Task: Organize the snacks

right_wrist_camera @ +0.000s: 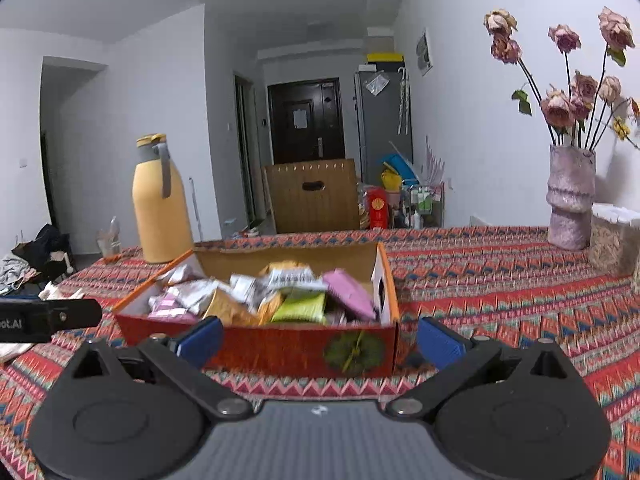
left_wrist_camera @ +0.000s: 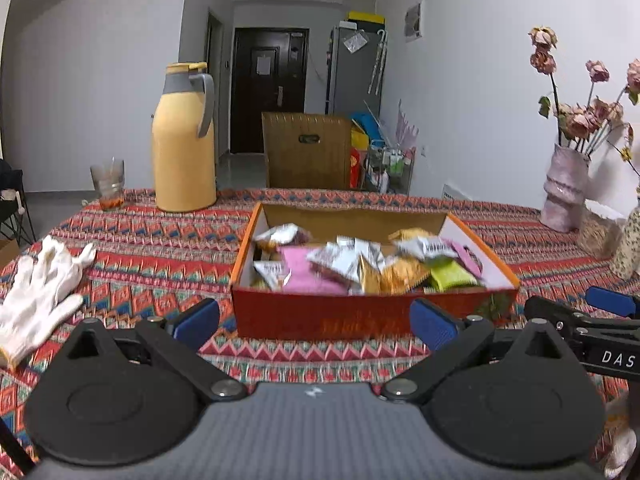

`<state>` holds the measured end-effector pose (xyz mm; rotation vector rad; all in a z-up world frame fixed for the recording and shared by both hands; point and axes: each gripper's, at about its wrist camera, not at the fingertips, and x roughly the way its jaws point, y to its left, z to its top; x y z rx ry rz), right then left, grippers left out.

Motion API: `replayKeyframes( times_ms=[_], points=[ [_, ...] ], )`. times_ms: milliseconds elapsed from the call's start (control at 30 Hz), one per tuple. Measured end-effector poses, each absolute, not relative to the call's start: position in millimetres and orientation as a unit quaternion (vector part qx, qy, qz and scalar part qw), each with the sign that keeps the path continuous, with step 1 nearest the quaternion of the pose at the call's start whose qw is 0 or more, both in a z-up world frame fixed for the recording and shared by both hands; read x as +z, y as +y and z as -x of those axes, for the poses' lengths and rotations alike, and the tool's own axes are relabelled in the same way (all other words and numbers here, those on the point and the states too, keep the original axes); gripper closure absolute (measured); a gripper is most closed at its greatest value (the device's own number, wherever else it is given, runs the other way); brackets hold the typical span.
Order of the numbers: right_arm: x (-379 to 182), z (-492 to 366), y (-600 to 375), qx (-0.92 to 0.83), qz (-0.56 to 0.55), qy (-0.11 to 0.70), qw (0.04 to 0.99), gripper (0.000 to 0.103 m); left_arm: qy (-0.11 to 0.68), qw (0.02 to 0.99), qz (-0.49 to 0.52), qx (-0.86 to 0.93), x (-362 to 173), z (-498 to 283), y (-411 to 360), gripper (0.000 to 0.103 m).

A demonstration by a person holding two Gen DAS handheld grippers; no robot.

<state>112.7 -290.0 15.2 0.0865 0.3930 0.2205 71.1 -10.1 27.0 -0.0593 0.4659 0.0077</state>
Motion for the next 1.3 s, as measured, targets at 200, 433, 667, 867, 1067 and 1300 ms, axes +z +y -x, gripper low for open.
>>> replayKeyframes(
  times_ms=[200, 433, 667, 867, 1067, 1300],
  points=[
    [-1, -92, -288, 0.114, -0.044, 0.221, 0.968, 0.000, 0.249, 0.968, 0.033, -0.004, 11, -52, -4, 0.000],
    [-18, -79, -291, 0.113, -0.050, 0.250, 0.960, 0.000, 0.270, 0.962, 0.036, -0.011, -4, -41, -2, 0.000],
    [-27, -75, -290, 0.112, -0.051, 0.264, 0.957, 0.000, 0.284, 0.958, 0.036, -0.012, -14, -39, -1, 0.000],
    [-28, -74, -289, 0.114, -0.050, 0.268, 0.955, 0.000, 0.288, 0.957, 0.039, -0.013, -16, -38, -1, 0.000],
    [-29, -75, -288, 0.115, -0.049, 0.270, 0.955, 0.000, 0.290, 0.956, 0.039, -0.014, -17, -38, -1, 0.000],
    [-31, -75, -288, 0.114, -0.049, 0.271, 0.955, 0.000, 0.294, 0.955, 0.040, -0.014, -19, -39, -1, 0.000]
  ],
)
